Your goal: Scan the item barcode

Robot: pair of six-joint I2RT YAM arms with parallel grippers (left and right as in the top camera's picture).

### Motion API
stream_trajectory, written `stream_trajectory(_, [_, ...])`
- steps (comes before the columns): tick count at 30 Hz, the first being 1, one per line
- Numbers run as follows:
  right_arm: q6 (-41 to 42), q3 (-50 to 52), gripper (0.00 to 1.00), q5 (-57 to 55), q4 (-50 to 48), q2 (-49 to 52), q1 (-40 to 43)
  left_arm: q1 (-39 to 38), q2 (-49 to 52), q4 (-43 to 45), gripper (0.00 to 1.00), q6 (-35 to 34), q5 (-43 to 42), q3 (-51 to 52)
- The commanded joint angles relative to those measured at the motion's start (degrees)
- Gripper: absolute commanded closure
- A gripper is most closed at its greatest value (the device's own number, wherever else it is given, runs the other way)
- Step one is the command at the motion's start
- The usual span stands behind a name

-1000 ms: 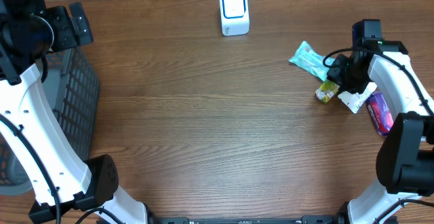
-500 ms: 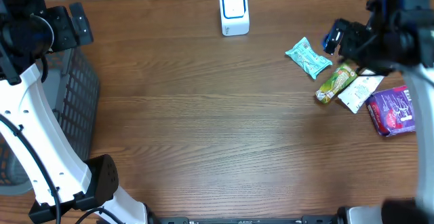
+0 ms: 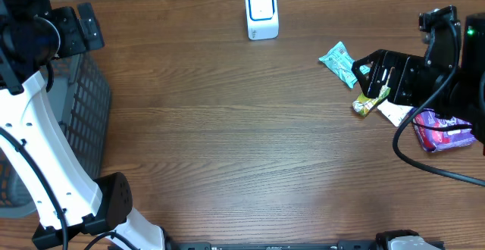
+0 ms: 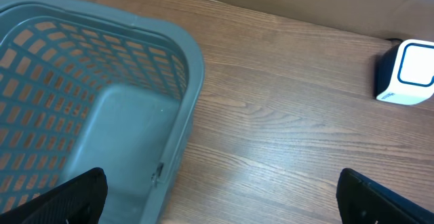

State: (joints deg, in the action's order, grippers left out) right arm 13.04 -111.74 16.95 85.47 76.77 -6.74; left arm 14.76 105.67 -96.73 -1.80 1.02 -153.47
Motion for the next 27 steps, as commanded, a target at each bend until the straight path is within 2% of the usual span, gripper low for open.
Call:
stream_trajectory(1, [-4.87,0.42,0.00,-4.59,-0.57,-0.24,0.00,0.22,0.42,-0.07,0.00,-0.96,-0.63,-0.33])
stream_trajectory(4, [-6.84,2.34,0.00,-8.76,-3.43,-0.13,0.07,0.22,0.42,-0.07,0.00,-0.96,-0.63,-0.33])
stream_trajectory(7, [-11.72,7.02,0.00,-8.96,-12.15,-2.32,0.07,0.22,0.42,-0.07,0.00,-0.96,-0.63,-0.33])
stream_trajectory(9, [-12.52,12.92,0.00,-8.92,-21.59,-5.62,0.07,0.22,0.42,-0.07,0.00,-0.98,-0.63,-0.33])
stream_trajectory(14, [-15.04,36.59,0.00,-5.73,-49.35,-18.86,0.07,0.22,0.42,-0.07,0.00,-0.96,-0.63,-0.33])
stream_trajectory(17, [-15.04,56.35,0.00,-5.77,-72.11,-29.57,0.13,0.22,0.42,-0.07,0.00,-0.98,-0.63,-0.33])
stream_trajectory(20, [-15.02,71.56,0.00,-5.77,-86.88,-38.32,0.98,0.22,0.42,-0.07,0.00,-0.98,-0.63,-0.33])
stream_trajectory(23, [-15.02,83.47,0.00,-5.97,-95.06,-46.16,2.23,0.22,0.42,-0.07,0.00,-0.96,-0.63,-0.33])
stream_trajectory(27, [-15.02,96.63,0.00,-7.48,-96.74,-57.02,3.61,0.22,0.42,-0.07,0.00,-0.98,-0.63,-0.33])
